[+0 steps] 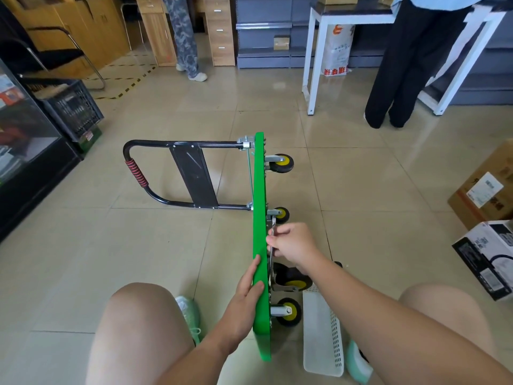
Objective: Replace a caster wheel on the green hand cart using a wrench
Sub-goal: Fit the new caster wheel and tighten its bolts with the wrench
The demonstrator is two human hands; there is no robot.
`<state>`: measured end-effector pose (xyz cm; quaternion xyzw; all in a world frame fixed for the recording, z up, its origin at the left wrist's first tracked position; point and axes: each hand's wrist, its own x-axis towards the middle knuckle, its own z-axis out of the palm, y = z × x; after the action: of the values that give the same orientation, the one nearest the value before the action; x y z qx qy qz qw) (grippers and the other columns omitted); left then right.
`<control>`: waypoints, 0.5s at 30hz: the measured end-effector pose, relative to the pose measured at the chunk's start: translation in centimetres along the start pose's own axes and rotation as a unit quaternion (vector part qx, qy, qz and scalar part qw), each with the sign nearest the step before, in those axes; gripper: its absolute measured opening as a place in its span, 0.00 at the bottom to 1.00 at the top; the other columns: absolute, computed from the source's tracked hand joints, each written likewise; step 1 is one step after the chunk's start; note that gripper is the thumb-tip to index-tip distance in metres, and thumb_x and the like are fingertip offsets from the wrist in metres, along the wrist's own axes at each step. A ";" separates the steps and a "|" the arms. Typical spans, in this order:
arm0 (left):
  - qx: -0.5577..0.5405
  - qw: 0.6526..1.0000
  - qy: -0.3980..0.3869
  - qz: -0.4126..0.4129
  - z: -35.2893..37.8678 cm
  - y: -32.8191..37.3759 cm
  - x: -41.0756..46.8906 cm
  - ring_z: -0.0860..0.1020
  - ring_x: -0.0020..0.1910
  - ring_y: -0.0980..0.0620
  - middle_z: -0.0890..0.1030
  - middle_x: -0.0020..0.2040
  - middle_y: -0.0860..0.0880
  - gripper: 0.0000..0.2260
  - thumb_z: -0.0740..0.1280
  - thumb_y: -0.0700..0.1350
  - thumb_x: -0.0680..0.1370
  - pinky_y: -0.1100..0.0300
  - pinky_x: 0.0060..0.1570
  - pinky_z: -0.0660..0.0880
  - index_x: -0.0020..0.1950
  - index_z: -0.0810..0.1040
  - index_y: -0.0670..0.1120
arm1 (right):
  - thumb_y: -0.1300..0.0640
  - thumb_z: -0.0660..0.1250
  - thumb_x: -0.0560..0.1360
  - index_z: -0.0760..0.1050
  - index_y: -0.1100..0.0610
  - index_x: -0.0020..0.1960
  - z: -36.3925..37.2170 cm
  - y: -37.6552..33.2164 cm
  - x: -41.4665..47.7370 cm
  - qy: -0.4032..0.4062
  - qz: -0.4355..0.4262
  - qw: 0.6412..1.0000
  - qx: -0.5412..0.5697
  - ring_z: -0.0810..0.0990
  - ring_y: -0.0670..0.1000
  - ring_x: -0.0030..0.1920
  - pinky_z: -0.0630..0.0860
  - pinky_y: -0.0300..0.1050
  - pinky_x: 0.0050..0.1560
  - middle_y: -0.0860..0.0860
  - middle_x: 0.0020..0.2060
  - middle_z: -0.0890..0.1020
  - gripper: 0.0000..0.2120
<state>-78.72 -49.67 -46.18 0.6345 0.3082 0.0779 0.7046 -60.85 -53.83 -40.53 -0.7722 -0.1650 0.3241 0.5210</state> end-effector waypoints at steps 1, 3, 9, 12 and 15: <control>-0.004 1.000 -0.001 0.001 0.0 0.1 0.0 0.67 0.78 0.54 0.65 0.80 0.60 0.24 0.57 0.50 0.88 0.47 0.80 0.63 0.72 0.63 0.81 | 0.65 0.74 0.75 0.83 0.52 0.43 -0.4 -0.3 -0.2 0.003 -0.005 1.000 0.021 0.87 0.51 0.43 0.85 0.47 0.46 0.52 0.41 0.87 0.08; -0.008 1.000 0.001 0.002 0.0 0.2 -0.1 0.68 0.78 0.53 0.65 0.80 0.60 0.24 0.57 0.49 0.88 0.47 0.80 0.63 0.72 0.63 0.80 | 0.65 0.74 0.75 0.83 0.54 0.48 -1.3 -1.1 -1.0 0.009 -0.027 0.998 0.054 0.88 0.49 0.42 0.84 0.42 0.43 0.51 0.42 0.87 0.07; -0.014 1.000 0.006 -0.001 0.2 0.2 -0.2 0.70 0.77 0.50 0.66 0.80 0.58 0.24 0.57 0.49 0.88 0.47 0.79 0.65 0.71 0.64 0.81 | 0.64 0.74 0.74 0.84 0.49 0.45 -2.9 -1.6 -6.0 -0.004 -0.152 0.988 0.032 0.85 0.39 0.44 0.77 0.27 0.44 0.41 0.41 0.87 0.10; -0.015 1.000 0.010 0.001 0.2 0.0 -0.1 0.70 0.77 0.50 0.67 0.80 0.58 0.24 0.57 0.48 0.88 0.46 0.79 0.65 0.71 0.64 0.80 | 0.66 0.74 0.74 0.86 0.49 0.44 -2.6 0.4 -8.2 -0.029 -0.170 0.984 0.052 0.86 0.41 0.48 0.77 0.28 0.49 0.43 0.44 0.88 0.11; -0.012 1.000 0.016 0.007 0.2 0.0 0.0 0.70 0.77 0.52 0.68 0.79 0.58 0.24 0.58 0.48 0.88 0.47 0.79 0.64 0.72 0.65 0.80 | 0.67 0.73 0.73 0.85 0.47 0.45 -1.7 2.7 -9.3 -0.031 -0.169 0.983 0.058 0.86 0.43 0.49 0.79 0.33 0.51 0.44 0.44 0.88 0.15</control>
<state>-78.65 -49.86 -46.18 0.6267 0.3142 0.0962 0.7066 -66.72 -61.61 -39.51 -0.6915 -0.2898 0.2640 0.6068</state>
